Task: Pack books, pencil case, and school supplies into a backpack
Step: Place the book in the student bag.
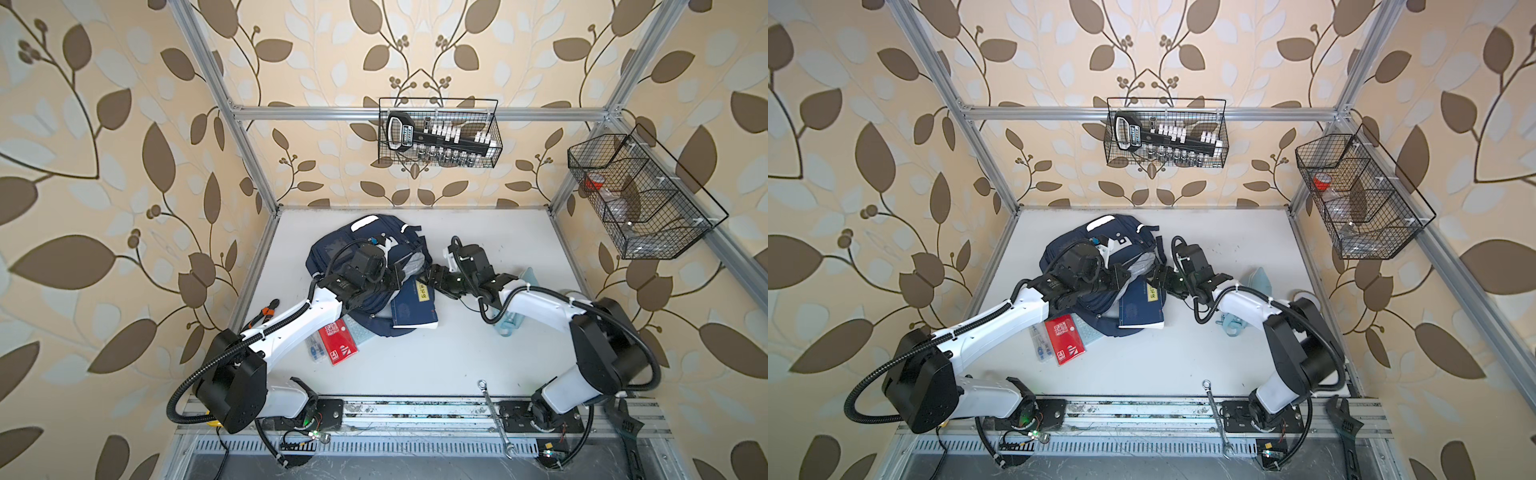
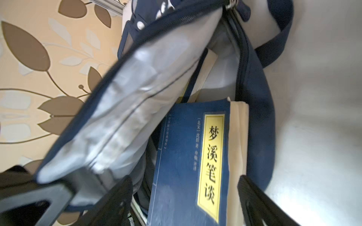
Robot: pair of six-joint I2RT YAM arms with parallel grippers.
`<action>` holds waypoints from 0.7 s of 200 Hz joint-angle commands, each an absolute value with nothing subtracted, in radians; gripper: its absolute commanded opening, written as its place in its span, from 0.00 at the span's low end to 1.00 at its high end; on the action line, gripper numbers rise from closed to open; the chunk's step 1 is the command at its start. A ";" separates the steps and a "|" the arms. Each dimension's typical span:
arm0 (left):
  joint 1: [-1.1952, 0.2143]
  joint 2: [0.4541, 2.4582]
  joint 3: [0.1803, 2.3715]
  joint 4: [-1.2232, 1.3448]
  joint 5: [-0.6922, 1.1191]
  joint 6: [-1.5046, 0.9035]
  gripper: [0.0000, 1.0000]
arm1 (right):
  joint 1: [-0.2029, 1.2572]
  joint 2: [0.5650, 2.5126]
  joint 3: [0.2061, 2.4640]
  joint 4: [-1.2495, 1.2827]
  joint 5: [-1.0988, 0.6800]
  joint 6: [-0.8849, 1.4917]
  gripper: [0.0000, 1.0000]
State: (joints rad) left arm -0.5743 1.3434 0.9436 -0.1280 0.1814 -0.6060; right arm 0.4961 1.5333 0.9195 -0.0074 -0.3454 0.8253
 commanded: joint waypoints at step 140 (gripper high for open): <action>-0.565 1.283 1.040 -0.110 0.301 -0.510 0.00 | 0.506 1.498 0.584 0.293 -0.613 0.999 0.78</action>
State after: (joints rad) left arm -0.5739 1.3361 0.9642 -0.1684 0.2398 -0.5484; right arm 0.4835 1.4662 0.6094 0.2100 -0.5831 0.9371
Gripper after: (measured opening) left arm 0.047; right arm 0.788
